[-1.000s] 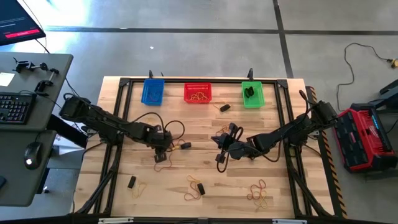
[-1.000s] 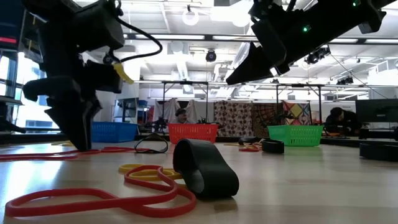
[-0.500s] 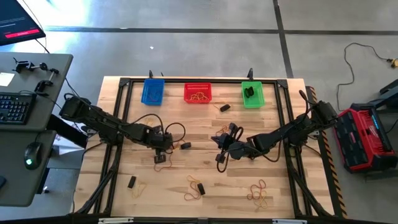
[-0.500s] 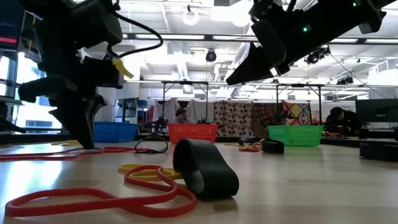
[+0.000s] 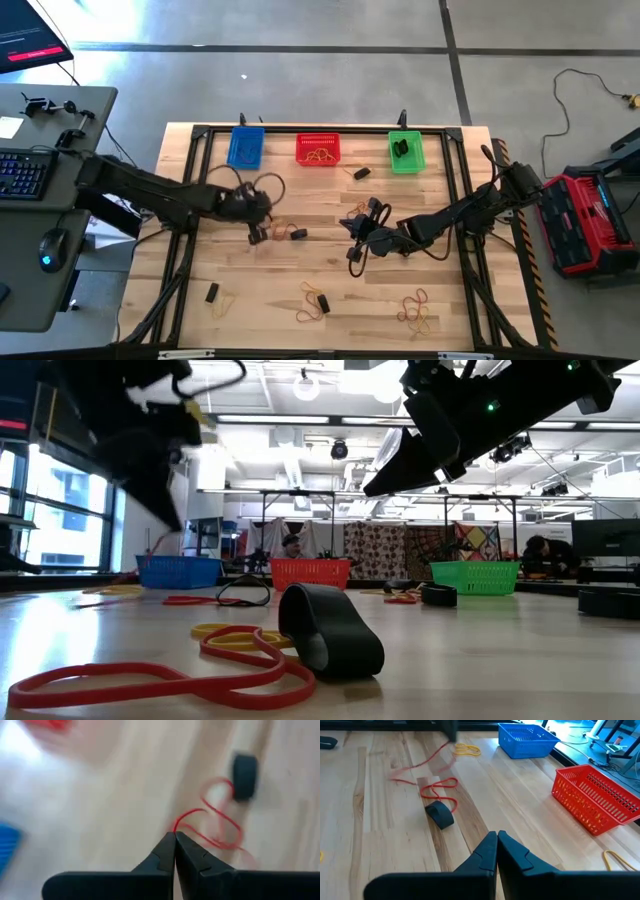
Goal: Sort rubber bands into baskets
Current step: Put the orange rubberband into the blue bin
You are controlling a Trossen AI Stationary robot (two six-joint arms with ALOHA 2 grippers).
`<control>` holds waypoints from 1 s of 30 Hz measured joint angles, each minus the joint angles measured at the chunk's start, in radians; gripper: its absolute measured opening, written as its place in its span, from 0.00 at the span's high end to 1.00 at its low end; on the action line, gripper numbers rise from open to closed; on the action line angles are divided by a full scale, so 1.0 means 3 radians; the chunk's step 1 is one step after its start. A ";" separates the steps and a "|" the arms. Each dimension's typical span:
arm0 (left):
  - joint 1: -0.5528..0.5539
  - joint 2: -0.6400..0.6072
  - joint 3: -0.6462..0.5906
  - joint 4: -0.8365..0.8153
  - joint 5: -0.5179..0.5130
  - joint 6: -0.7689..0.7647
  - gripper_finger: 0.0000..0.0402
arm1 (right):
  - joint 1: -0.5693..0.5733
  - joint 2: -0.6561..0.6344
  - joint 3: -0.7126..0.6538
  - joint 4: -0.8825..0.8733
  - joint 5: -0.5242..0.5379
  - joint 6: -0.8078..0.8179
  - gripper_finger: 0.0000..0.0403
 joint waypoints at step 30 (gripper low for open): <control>0.2384 -0.0220 0.1297 -0.0445 -0.0278 0.1297 1.00 | 0.0000 0.0001 -0.0001 -0.0001 0.0000 0.0024 1.00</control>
